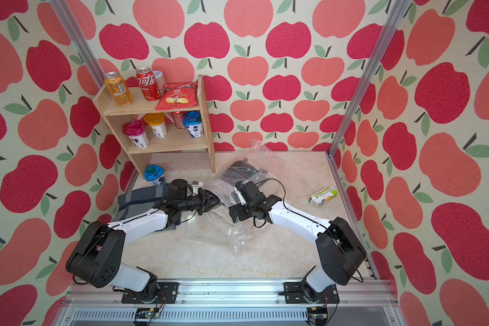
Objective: Take the scarf out of the vacuum bag
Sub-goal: Take out the scarf from the vacuum bag.
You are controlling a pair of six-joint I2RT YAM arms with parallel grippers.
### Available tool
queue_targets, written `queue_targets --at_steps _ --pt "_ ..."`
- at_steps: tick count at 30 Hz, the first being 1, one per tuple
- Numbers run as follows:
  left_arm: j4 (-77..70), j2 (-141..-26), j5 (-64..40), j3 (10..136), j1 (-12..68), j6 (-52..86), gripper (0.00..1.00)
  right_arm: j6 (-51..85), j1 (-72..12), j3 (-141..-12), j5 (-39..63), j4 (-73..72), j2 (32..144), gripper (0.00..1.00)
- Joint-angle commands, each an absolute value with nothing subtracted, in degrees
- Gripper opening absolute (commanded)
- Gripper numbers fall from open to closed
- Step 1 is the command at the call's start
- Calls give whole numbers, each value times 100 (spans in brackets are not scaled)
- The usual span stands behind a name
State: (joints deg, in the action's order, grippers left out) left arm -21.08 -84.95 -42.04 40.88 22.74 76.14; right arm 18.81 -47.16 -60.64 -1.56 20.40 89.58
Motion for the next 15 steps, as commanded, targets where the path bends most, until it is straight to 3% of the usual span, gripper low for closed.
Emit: queue_targets --at_steps 1,5,15 --pt "-2132 -8350 -4192 3967 2250 7439 13 2024 -4729 -6317 -479 2349 9233 100" --pt "-2154 -8284 -4214 3886 2253 7449 0 2138 -4707 -6330 -341 2308 9359 100" --pt "-1984 -7853 -4173 3806 2259 7514 0 2690 -4168 -6291 663 2038 9651 100"
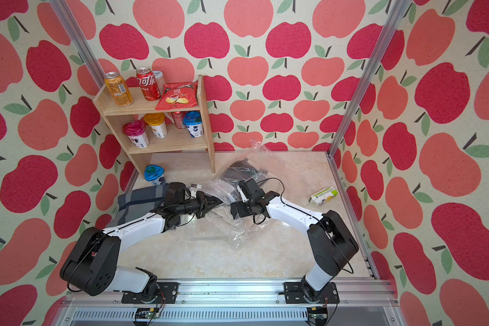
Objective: Take the scarf out of the vacuum bag
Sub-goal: Take out the scarf from the vacuum bag.
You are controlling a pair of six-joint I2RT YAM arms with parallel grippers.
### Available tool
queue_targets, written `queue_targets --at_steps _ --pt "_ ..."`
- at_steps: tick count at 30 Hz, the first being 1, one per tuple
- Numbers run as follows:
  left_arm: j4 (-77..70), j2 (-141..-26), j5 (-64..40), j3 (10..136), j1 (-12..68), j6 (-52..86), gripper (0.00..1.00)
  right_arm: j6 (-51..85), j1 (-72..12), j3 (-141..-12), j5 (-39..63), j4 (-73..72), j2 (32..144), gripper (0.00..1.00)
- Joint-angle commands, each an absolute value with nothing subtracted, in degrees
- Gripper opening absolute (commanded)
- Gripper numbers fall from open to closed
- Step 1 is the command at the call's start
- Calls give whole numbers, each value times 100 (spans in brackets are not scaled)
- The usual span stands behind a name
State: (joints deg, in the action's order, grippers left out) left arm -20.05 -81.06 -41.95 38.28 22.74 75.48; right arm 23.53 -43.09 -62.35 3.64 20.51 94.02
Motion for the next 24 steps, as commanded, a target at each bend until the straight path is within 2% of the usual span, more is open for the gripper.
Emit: queue_targets --at_steps 1,17,24 --pt "-1938 -7796 -4179 3814 2259 7514 0 2706 -4135 -6359 686 2069 9741 100" --pt "-378 -6058 -4061 3329 2288 7233 0 3095 -3968 -7200 298 2479 10687 100" --pt "-185 -5786 -4096 3186 2148 7187 0 3150 -3922 -7395 271 2496 10762 100"
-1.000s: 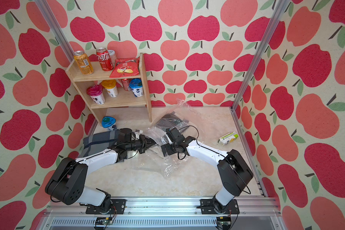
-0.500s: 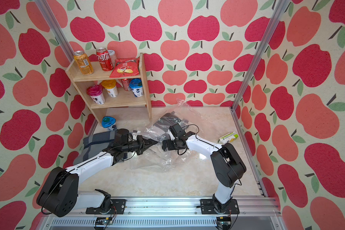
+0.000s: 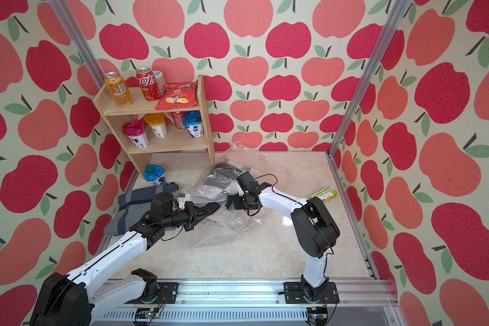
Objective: Take the scarf out of the vacuum bag
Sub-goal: Take out the scarf from the vacuum bag.
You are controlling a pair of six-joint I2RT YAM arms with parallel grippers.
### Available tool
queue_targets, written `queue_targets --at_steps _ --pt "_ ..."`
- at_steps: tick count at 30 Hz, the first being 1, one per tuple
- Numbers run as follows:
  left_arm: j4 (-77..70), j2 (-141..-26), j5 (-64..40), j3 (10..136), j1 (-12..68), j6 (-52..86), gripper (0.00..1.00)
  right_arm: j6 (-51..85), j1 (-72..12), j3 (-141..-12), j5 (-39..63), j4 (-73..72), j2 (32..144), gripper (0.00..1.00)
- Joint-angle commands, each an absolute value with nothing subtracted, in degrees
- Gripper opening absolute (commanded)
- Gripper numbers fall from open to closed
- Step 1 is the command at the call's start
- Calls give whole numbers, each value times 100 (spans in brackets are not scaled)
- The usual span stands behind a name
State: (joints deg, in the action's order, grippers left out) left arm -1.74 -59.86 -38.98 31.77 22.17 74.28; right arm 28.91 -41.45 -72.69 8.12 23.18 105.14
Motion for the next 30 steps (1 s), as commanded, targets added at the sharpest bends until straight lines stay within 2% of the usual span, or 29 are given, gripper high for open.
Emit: queue_targets --at_steps 1,6,13,17,20,22,24,27,30 --pt "-201 -5821 -4096 3197 2145 7175 0 3130 -3913 -7453 226 2557 10780 100" --pt "-307 -6082 -4137 3293 2145 7098 0 2959 -3950 -7345 269 2364 10514 100" --pt "-378 -6205 -4104 3300 2145 7027 0 1878 -4582 -6734 -20 1740 9146 100" --pt "-395 -6368 -4087 3305 2127 6987 0 1019 -4915 -6320 793 1259 8264 100" --pt "-481 -6453 -4104 3309 2104 6987 0 906 -4927 -5959 1144 872 7551 100" --pt "-514 -6496 -4113 3330 2092 6987 0 925 -4832 -5915 1014 818 7258 100" --pt "-559 -6550 -4130 3365 2092 6987 0 1170 -4587 -6094 433 1045 7234 100" --pt "-539 -6610 -4148 3448 2108 6914 0 2002 -3800 -6670 -528 2096 7764 100" --pt "-499 -6696 -4174 3554 2118 6789 0 2739 -2876 -7263 -355 2973 8504 100"
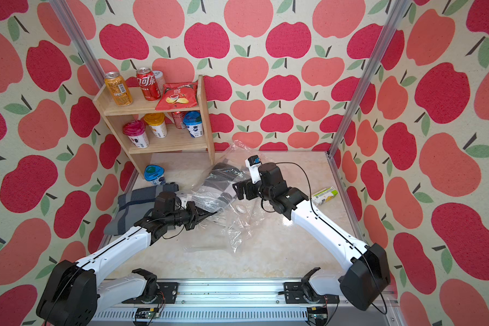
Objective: Take the scarf out of the vacuum bag
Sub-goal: Take out the scarf from the vacuum bag.
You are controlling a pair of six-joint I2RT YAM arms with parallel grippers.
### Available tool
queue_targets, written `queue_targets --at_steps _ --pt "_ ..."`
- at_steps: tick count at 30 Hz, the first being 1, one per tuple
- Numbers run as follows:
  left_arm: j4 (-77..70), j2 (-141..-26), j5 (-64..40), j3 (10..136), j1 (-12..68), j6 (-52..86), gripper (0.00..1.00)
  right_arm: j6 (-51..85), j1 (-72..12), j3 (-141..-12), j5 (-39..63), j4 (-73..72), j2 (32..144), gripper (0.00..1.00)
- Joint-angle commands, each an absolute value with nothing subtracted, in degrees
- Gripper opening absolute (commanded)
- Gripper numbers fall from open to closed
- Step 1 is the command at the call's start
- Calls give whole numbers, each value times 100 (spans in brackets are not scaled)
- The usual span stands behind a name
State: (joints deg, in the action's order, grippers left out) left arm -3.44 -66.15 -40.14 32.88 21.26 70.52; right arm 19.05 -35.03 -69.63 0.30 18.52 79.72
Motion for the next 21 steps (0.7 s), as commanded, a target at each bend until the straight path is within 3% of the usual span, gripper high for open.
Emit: queue_targets --at_steps 1,7,21 --pt "-488 -6726 -4175 3589 2111 6742 0 2950 -2657 -7290 -254 2958 8685 100" --pt "-206 -6913 -4166 3902 2089 6345 0 4010 -1955 -7875 509 2996 9781 100" --pt "-354 -7311 -4289 4041 2084 6178 0 5442 -1688 -9384 1681 2310 11795 100"
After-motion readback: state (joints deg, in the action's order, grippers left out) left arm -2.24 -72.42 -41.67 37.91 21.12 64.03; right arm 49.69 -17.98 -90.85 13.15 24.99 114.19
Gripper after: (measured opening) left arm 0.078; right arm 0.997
